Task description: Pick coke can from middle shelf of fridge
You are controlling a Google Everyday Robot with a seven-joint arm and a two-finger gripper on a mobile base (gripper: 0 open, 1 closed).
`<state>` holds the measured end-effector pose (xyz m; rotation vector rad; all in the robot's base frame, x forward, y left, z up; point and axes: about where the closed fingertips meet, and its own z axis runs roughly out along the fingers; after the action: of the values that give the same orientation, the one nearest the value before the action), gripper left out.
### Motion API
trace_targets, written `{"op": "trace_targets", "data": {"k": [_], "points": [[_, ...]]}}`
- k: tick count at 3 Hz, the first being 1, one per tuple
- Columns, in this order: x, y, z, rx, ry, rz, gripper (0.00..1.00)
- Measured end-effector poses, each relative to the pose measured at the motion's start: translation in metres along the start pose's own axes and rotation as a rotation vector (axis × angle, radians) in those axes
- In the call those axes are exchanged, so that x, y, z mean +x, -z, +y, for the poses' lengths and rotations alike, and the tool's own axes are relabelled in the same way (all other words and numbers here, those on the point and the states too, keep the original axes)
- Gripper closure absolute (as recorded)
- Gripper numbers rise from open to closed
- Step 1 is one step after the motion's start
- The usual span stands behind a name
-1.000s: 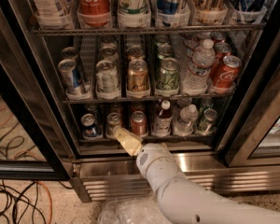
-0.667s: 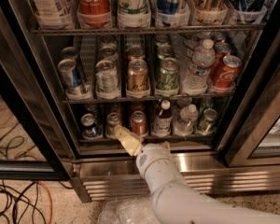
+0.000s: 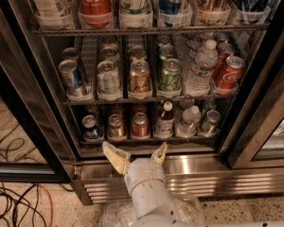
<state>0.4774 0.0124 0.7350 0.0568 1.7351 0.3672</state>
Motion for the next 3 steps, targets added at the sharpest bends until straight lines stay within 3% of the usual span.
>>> {"op": "trace_targets", "data": {"k": [1, 3], "points": [[-0.023, 0.003, -0.017, 0.058, 0.052, -0.133, 0.00], [-0.104, 0.019, -0.069, 0.205, 0.021, -0.430, 0.00]]}}
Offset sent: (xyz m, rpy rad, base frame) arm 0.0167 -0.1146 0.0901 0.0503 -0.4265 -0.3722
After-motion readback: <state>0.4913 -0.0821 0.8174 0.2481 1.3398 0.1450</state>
